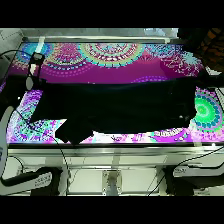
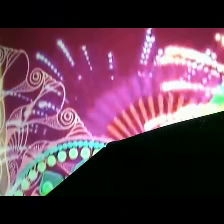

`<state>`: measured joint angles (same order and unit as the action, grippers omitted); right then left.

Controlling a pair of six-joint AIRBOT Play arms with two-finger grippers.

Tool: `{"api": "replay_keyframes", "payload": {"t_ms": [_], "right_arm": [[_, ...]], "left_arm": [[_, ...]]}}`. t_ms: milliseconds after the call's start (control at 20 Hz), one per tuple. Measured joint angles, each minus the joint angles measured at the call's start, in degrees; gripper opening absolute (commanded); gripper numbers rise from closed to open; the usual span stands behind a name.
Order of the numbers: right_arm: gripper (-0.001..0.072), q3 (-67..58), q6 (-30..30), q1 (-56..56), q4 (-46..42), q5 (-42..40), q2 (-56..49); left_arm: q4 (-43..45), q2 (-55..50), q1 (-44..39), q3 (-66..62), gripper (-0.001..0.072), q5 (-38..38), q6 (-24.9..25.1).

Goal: Fold the clothes and pants, and hang the long-sleeved shirts on hangers.

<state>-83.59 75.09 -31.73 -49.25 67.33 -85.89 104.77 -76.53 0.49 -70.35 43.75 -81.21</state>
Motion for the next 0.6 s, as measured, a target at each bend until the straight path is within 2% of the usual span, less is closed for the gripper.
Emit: {"api": "replay_keyframes", "payload": {"t_ms": [50, 150, 200, 250, 350, 450, 600], "right_arm": [[0.0212, 0.0, 0.13, 0.72, 1.53, -3.8, -2.16], [0.0222, -0.02, 0.15, 2.56, 3.21, -11.56, -5.38], [0.0246, -0.07, 0.17, 3.69, 4.17, -15.8, -6.49], [0.0266, -0.17, 0.02, 4.79, 4.72, -19.3, -7.17], [0.0268, -1.38, -1.18, 6.73, 5.27, -25.29, -8.13], [0.0269, -4.17, -2.8, 7.78, 5.2, -26.91, -8.63], [0.0266, -9.75, -4.59, 7.72, 0.59, -18.91, -8.94]], "left_arm": [[-0.02, -2.62, -0.11, -2.45, 0.0143, -1.2, -1.14], [0.02, -7.23, -0.24, -6.82, 0.0245, -4.52, -4.24], [0.0, -9.01, -0.35, -8.57, 0.0252, -6.56, -5.9], [-0.13, -10.27, -0.5, -10.1, 0.0304, -8.94, -7.19], [-0.15, -11.78, -0.66, -13.0, 0.0307, -12.48, -8.76], [-0.13, -12.39, -0.87, -16.0, 0.0308, -11.85, -9.44], [-0.17, -12.11, -1.11, -18.8, 0.0305, -0.98, -5.4]]}}
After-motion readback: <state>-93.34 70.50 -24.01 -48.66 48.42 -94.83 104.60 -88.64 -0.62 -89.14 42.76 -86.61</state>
